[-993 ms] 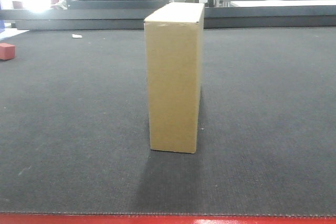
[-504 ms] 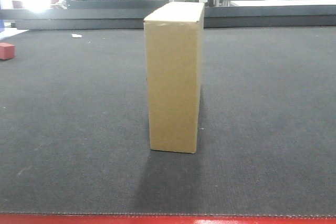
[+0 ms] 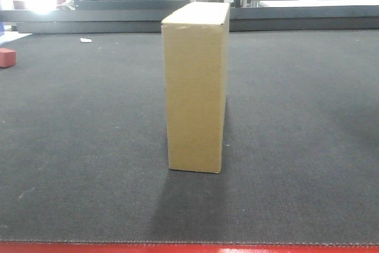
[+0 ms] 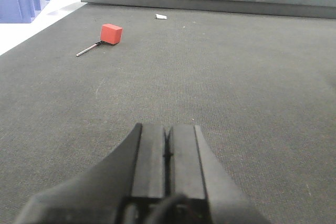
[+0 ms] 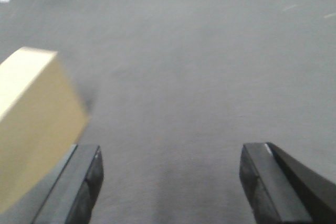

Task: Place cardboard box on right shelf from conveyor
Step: 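Move the right gripper open toward the upright cardboard box, then lower the right gripper over the box top, fingers straddling it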

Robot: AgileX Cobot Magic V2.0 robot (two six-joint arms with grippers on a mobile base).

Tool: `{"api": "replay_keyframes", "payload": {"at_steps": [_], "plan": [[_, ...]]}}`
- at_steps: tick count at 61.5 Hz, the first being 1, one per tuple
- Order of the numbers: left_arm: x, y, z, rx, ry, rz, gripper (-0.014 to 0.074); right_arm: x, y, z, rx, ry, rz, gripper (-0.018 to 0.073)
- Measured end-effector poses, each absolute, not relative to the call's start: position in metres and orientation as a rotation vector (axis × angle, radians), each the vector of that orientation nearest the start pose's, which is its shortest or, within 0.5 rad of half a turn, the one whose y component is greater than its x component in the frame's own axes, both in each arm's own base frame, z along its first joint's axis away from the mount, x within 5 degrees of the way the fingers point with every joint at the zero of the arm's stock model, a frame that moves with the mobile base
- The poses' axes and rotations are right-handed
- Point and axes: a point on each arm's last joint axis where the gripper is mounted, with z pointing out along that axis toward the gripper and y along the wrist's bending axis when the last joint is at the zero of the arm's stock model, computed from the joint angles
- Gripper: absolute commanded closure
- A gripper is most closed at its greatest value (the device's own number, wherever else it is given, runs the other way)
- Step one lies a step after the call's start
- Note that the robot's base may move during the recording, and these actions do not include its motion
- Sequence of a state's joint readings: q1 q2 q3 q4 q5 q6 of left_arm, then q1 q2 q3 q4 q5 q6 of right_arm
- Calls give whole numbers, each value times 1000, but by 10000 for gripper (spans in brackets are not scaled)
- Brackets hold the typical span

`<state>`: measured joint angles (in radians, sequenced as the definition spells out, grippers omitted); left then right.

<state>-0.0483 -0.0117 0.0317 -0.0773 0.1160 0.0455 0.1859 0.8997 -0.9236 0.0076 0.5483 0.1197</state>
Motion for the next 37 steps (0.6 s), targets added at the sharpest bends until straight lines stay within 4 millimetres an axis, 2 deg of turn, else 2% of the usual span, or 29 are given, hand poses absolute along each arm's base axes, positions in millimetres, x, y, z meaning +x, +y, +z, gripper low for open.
{"api": "replay_keyframes", "payload": {"at_steps": [8,16,28,37], "plan": [[57,-4,193,21,1619,-69,712,210,69,402,-144,2108,301,-74],[57,-4,193,21,1619,-69,713,240,112,419,-141,2220,403,-74],[57,-4,193,21,1619,-69,713,281,174,425,-52,2382,415,-74],[57,-4,193,21,1619,-69,713,305,216,414,8,2471,358,-74]]}}
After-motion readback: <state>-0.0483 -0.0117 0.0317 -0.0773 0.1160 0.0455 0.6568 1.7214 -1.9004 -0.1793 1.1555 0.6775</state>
